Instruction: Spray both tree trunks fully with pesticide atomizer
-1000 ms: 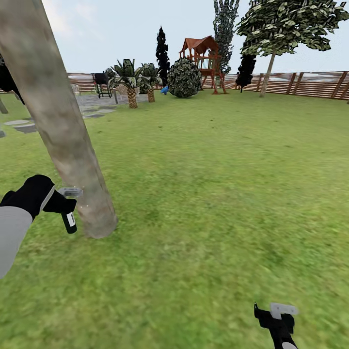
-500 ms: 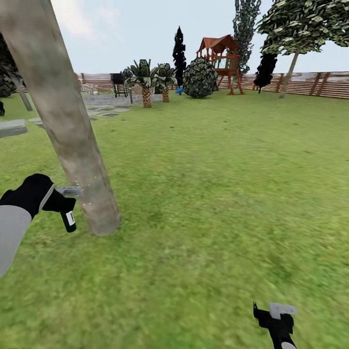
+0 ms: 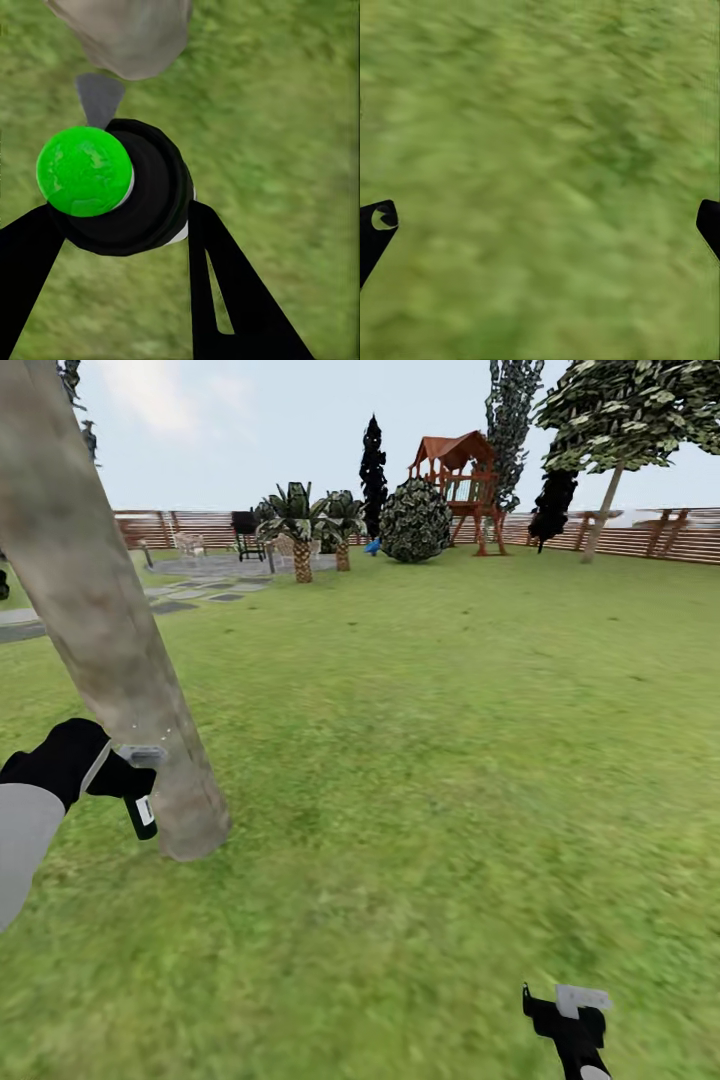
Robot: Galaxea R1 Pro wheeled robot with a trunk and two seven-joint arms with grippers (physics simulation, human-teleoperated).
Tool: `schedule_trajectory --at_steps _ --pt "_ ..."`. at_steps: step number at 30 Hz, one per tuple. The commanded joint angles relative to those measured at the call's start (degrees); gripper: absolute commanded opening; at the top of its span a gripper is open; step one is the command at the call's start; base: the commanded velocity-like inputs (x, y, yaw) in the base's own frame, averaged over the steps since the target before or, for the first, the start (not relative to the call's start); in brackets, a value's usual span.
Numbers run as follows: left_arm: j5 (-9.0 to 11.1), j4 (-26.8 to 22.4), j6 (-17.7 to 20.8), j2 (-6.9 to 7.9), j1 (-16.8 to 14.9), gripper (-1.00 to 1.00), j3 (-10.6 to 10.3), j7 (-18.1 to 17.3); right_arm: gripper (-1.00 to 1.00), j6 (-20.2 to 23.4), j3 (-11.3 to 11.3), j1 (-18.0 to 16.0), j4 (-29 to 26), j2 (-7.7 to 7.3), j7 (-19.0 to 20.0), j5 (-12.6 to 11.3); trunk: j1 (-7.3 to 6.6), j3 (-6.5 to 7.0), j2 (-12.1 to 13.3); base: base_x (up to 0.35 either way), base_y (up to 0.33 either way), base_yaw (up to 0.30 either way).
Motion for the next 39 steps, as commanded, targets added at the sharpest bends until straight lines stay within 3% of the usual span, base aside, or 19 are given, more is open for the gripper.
schedule_trajectory --at_steps 1,9,13,20,39 --pt "-0.6 -0.1 0.1 0.06 -0.1 -1.00 -0.3 -0.6 1.00 -0.1 0.5 0.0 0.0 0.00 -0.1 -0.5 0.02 -0.05 0.0 0.237 -0.197 0.224" --pt "-0.6 0.1 0.1 0.19 0.4 -1.00 -0.4 -0.6 1.00 -0.1 0.5 0.0 0.0 0.01 -0.1 -0.5 0.02 -0.05 0.0 0.234 -0.198 0.270" --pt "-0.6 0.6 0.1 1.06 1.1 -1.00 -0.4 -0.7 1.00 -0.1 0.5 0.0 0.0 0.01 -0.1 -0.5 0.02 -0.05 0.0 0.195 -0.215 0.277" --pt "-0.6 0.6 0.0 1.15 3.3 -1.00 -0.4 -0.7 1.00 -0.1 0.6 0.0 0.0 0.01 -0.1 -0.5 0.02 -0.05 0.0 0.129 -0.243 0.273" --pt "-0.5 0.7 -0.4 1.34 6.3 -1.00 0.2 -0.5 1.00 -0.1 0.5 0.0 0.0 -0.07 -0.1 -0.5 0.02 -0.05 0.0 0.044 -0.272 0.009"
